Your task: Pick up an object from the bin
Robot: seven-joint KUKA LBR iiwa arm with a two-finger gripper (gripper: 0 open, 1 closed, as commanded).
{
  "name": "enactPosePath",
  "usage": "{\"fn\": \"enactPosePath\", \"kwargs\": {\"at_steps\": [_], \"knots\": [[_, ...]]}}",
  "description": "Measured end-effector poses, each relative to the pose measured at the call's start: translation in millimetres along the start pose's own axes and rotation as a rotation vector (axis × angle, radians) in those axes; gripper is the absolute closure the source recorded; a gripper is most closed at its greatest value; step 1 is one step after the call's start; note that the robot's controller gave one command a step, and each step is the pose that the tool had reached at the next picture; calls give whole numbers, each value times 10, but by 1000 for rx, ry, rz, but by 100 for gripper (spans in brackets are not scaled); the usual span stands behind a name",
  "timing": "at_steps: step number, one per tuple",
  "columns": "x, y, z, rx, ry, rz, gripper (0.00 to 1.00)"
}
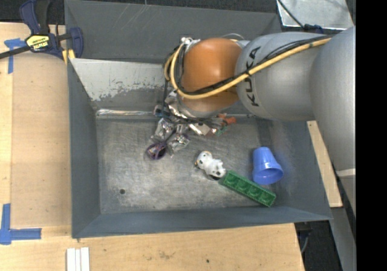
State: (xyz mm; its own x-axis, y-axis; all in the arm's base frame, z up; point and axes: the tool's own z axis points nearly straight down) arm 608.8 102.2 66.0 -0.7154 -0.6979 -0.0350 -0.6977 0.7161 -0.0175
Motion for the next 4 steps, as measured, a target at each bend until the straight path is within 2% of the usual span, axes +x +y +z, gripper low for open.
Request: {"fn": "enactPosePath", "kwargs": {"at_steps": [2, 4], "knots": [[-2, 2, -54, -3, 3, -19, 100], [28, 15, -237, -16, 30, -15, 100]]}}
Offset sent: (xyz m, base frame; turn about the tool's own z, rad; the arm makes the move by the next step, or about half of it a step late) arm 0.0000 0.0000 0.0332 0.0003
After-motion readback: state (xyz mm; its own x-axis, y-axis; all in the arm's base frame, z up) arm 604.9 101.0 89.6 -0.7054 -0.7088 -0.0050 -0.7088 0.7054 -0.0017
